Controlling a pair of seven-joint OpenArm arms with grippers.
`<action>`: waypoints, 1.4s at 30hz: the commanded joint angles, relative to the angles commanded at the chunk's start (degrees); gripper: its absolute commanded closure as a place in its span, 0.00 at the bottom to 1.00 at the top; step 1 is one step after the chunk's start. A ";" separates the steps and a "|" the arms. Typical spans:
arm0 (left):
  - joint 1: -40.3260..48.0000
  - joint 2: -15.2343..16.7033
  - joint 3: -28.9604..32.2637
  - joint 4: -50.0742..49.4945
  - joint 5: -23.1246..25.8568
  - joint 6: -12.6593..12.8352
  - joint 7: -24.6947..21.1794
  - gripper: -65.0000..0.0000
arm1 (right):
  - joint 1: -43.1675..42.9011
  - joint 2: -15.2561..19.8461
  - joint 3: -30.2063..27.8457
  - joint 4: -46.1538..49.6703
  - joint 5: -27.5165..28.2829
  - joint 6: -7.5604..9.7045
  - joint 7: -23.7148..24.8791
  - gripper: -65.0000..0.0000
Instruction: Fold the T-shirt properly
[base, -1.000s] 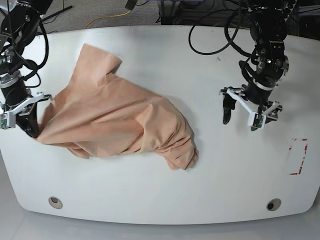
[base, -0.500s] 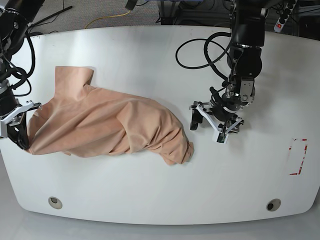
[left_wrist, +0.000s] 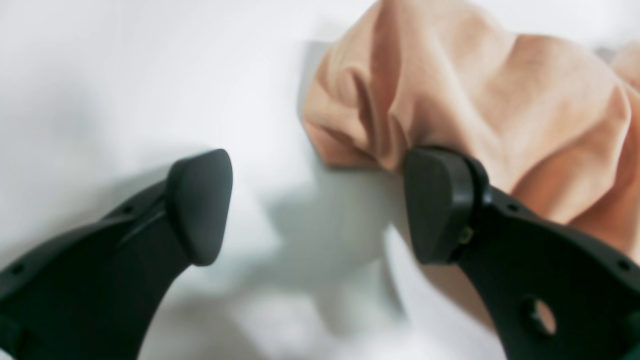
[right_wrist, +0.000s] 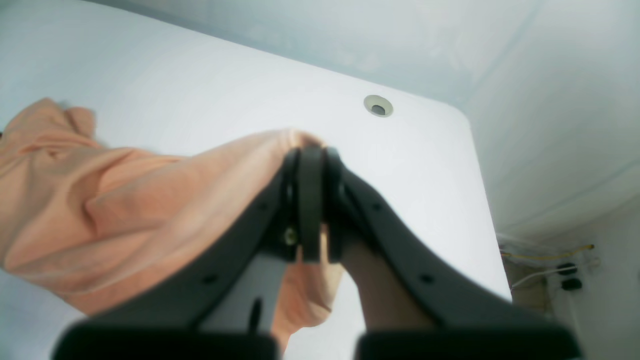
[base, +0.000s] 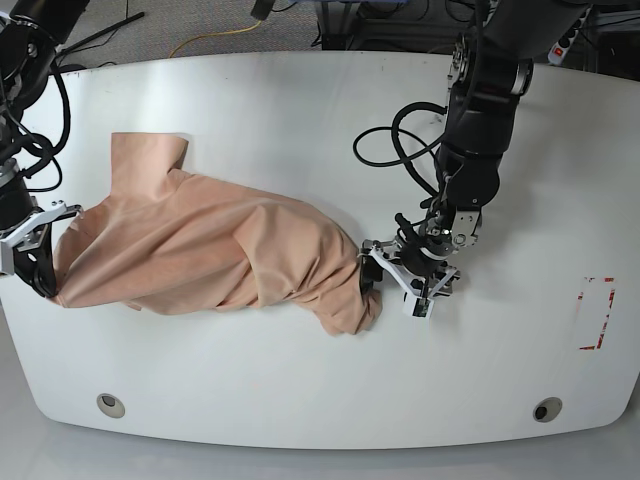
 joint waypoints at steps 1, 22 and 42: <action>0.00 0.09 0.53 -0.44 0.00 0.18 -0.09 0.22 | 0.00 0.00 0.00 0.00 0.00 0.00 0.00 1.00; 0.53 4.92 5.89 -1.67 -0.09 2.11 -1.85 0.97 | -0.44 -1.23 -0.26 -0.09 0.00 0.00 0.00 1.00; 24.70 -14.77 -2.02 48.00 -0.44 2.11 14.95 0.98 | -0.53 -3.78 -0.53 -0.09 0.00 0.00 -0.18 1.00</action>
